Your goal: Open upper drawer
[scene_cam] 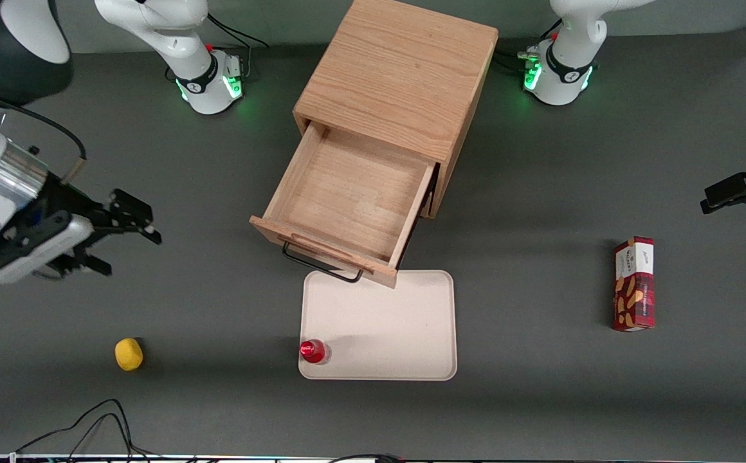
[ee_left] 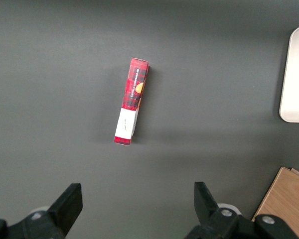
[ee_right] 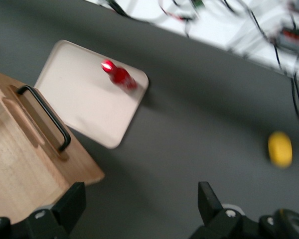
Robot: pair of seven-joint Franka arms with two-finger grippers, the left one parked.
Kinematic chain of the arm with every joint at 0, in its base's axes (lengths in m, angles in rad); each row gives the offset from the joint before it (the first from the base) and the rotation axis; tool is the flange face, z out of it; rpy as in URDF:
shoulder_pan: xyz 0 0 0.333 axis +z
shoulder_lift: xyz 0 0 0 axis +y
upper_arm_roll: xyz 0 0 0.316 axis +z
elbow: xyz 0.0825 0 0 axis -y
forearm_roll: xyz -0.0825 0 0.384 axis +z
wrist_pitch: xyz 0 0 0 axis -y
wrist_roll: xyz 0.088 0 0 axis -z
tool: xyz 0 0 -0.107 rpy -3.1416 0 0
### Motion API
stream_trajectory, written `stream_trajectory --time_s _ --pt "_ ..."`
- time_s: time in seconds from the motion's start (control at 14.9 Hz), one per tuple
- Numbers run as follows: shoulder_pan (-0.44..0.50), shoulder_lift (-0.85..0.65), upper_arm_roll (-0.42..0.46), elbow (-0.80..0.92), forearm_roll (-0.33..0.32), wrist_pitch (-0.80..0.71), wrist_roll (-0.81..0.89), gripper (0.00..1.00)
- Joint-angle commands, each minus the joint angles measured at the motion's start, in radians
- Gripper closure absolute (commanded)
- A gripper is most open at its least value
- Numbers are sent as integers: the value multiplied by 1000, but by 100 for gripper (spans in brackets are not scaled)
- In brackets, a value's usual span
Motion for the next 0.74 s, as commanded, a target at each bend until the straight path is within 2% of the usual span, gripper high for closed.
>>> stream_trajectory --time_s 0.0,0.13,0.2,0.4,0.67 --pt "-32 -104 0 -90 -24 -119 278 0" --pt "-32 -128 0 -97 -134 -194 373 0" --pt "-33 -140 0 -102 -158 -225 404 0" --pt "-75 -177 0 -124 -169 -265 429 0" --pt "-76 -176 0 -120 -170 -263 424 0"
